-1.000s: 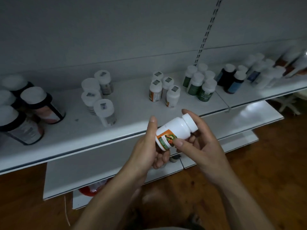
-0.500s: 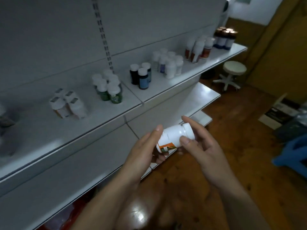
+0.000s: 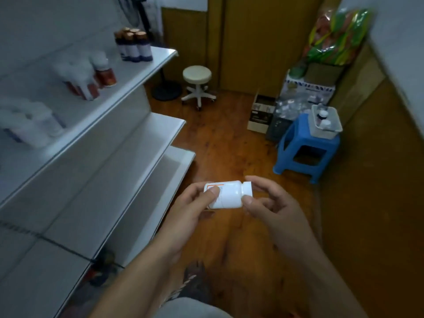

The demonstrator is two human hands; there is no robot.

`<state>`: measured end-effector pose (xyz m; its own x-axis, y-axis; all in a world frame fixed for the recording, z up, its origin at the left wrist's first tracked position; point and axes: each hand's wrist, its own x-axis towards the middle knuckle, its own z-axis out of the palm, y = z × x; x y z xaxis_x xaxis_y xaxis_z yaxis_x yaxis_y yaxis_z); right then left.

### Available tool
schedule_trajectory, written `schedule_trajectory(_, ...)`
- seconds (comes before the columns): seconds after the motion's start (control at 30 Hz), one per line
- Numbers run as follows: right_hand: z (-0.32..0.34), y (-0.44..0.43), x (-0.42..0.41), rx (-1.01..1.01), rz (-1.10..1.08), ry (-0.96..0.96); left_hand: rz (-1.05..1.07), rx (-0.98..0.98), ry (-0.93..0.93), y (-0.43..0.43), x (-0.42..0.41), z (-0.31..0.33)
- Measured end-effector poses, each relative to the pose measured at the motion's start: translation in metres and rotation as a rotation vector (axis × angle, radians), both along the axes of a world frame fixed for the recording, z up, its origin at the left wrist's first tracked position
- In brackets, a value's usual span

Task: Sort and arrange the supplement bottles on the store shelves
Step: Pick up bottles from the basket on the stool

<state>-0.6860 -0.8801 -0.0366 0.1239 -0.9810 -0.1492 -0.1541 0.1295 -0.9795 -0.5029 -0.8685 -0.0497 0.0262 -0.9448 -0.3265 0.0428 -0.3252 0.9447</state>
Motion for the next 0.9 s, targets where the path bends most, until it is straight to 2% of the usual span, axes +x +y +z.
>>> schedule_trajectory(0.27, -0.041, -0.137, -0.095, 0.043, -0.233, 0.189, -0.277, 0.059, -0.103, -0.173, -0.094, -0.048)
schedule_trajectory(0.57, -0.053, -0.36, -0.215, 0.069, -0.35, 0.513, -0.519, -0.084, -0.41, -0.429, -0.21, -0.059)
schedule_trajectory(0.73, -0.081, -0.455, -0.292, 0.135, -0.431, 0.538, -0.664, -0.077, -0.576, -0.528, -0.291, -0.069)
schedule_trajectory(0.9, -0.132, -0.571, -0.38, 0.176, -0.388, 0.58, -0.65, 0.021, -0.645, -0.627, -0.382, -0.106)
